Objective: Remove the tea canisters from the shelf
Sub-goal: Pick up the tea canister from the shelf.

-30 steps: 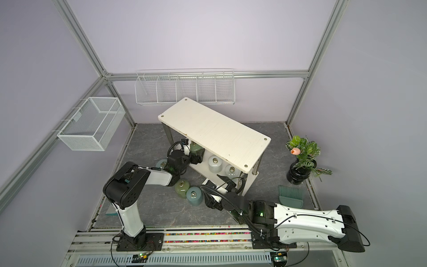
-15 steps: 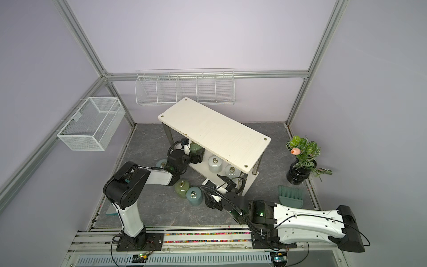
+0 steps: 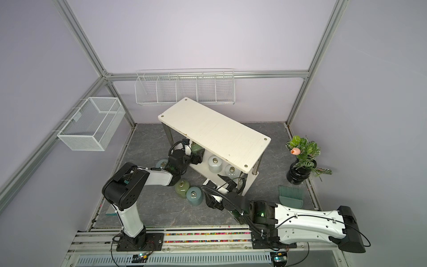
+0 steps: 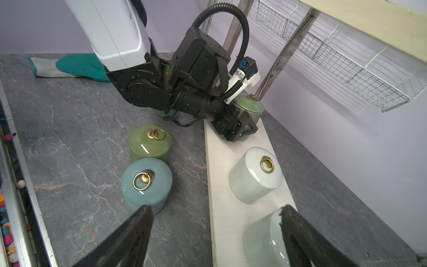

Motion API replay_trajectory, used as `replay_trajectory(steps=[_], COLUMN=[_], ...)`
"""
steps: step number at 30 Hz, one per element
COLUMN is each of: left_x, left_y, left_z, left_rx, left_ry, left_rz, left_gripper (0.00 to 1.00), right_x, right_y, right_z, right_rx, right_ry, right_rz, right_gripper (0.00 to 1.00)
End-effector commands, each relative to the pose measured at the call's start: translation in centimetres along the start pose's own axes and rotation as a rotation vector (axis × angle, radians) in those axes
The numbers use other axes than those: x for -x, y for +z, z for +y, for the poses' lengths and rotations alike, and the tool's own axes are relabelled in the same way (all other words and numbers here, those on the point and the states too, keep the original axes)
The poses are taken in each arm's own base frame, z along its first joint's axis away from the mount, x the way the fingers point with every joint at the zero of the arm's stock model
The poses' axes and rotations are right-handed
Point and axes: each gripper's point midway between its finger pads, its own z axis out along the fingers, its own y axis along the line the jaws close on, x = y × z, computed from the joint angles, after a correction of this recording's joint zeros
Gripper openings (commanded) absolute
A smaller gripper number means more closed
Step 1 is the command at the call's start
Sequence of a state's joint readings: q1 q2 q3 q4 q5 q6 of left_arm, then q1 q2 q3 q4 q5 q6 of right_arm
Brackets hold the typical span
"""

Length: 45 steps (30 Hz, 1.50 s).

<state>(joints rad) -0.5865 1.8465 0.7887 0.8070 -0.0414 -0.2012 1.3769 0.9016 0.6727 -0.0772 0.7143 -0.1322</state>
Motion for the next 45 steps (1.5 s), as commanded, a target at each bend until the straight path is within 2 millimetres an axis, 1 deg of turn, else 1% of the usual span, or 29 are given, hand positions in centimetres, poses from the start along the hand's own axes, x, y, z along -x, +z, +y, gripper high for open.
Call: replay_trajectory(steps=[1, 8, 18, 35, 40, 45], left_x=[-0.3, 0.3, 2.7, 6.3, 7.5, 8.3], left_y=[-0.6, -1.5, -2.0, -2.9, -3.7, -5.3], left_z=[0.1, 0.3, -0.3, -1.0, -1.2, -1.0], left_rx=[0.047, 0.083, 0.094, 0.09, 0.084, 0.101], left_ry=[0.057, 0.098, 0.13, 0.143, 0.136, 0.138], left_rz=[0.036, 0.026, -0.005, -0.083, -0.113, -0.13], left_gripper=[0.72, 0.7, 0.69, 0.68, 0.68, 0.68], right_x=[-0.3, -0.5, -0.6, -1.1, -1.1, -1.2], right_y=[-0.2, -0.4, -0.9, -0.4, -0.4, -0.3], right_z=[-0.4, -0.5, -0.7, -0.3, -0.3, -0.2], right_rx=[-0.015, -0.012, -0.008, -0.008, -0.007, -0.005], right_ry=[0.004, 0.01, 0.022, 0.003, 0.004, 0.002], right_rz=[-0.013, -0.02, -0.038, -0.011, -0.01, -0.009], right_gripper=[0.89, 0.89, 0.89, 0.89, 0.89, 0.89])
